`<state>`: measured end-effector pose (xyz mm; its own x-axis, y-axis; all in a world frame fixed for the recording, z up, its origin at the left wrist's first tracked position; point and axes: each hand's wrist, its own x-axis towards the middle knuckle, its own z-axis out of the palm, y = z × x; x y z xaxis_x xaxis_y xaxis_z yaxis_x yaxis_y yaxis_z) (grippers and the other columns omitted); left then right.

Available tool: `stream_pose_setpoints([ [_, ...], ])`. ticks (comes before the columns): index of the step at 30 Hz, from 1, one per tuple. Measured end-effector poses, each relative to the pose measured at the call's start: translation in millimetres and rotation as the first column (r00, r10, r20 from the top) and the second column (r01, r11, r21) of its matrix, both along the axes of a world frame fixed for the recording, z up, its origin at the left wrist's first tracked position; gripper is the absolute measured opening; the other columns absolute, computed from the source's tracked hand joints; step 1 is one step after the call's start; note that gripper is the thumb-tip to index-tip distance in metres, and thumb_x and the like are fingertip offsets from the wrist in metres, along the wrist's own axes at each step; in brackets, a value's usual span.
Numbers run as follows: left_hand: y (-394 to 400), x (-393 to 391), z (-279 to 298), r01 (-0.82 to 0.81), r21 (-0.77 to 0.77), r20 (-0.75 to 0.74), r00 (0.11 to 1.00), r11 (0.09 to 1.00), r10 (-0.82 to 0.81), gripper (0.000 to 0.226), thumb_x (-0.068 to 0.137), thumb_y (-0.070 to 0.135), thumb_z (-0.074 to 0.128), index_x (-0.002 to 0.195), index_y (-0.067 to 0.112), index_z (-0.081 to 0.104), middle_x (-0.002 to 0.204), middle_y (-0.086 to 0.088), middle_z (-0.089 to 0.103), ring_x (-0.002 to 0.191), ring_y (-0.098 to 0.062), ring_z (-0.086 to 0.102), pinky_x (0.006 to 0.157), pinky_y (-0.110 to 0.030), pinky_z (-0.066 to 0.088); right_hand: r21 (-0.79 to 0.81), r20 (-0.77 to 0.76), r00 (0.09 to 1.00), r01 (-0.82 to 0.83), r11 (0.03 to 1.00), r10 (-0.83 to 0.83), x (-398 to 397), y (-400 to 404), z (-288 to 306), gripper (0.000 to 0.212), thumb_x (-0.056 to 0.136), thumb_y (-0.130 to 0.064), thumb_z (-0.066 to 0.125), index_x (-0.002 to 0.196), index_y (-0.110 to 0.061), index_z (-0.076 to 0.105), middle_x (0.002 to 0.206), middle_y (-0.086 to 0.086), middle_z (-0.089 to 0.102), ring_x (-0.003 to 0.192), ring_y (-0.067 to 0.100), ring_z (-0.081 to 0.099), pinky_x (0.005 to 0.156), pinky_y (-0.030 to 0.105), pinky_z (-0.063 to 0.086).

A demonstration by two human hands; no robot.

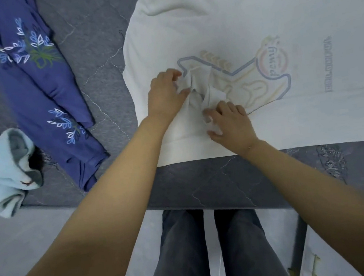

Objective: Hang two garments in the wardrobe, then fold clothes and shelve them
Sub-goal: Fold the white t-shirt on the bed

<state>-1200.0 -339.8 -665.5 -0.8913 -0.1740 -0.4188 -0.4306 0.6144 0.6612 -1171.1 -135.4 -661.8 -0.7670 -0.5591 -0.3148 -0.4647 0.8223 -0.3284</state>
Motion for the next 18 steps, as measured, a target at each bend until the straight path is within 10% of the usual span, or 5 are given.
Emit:
stream_pose_setpoints([
  [4,16,-32,-8,0.206,0.006,0.111,0.972,0.979,-0.205,0.052,0.084,0.042,0.071,0.128,0.019,0.056,0.121,-0.005,0.061,0.114,-0.024,0.053,0.097,-0.039,0.044,-0.035,-0.056,0.994,0.093,0.995,-0.095,-16,10,-8,0.021,0.088,-0.02,0.065,0.101,-0.005,0.065,0.099,0.017,0.057,0.089,0.035,0.055,0.077,0.04,0.037],
  [10,13,-60,-8,-0.25,0.186,0.139,0.964,0.95,0.226,0.028,0.097,0.027,0.057,0.081,0.004,0.056,0.076,-0.005,0.051,0.073,-0.017,0.047,0.07,-0.026,0.04,-0.335,0.36,0.713,0.7,0.63,-0.601,-89,49,4,0.015,0.096,-0.014,0.057,0.103,-0.001,0.057,0.101,0.016,0.052,0.087,0.022,0.051,0.08,0.035,0.045],
  [18,4,-76,-3,-0.473,0.249,0.312,0.865,0.845,0.392,0.019,0.095,0.032,0.059,0.092,0.015,0.05,0.075,0.005,0.052,0.058,-0.009,0.049,0.054,-0.018,0.044,-0.13,0.724,0.443,0.841,0.526,-0.529,-146,78,-2,0.026,0.088,-0.021,0.071,0.108,-0.012,0.057,0.082,0.0,0.064,0.06,0.002,0.061,0.06,0.017,0.053],
])
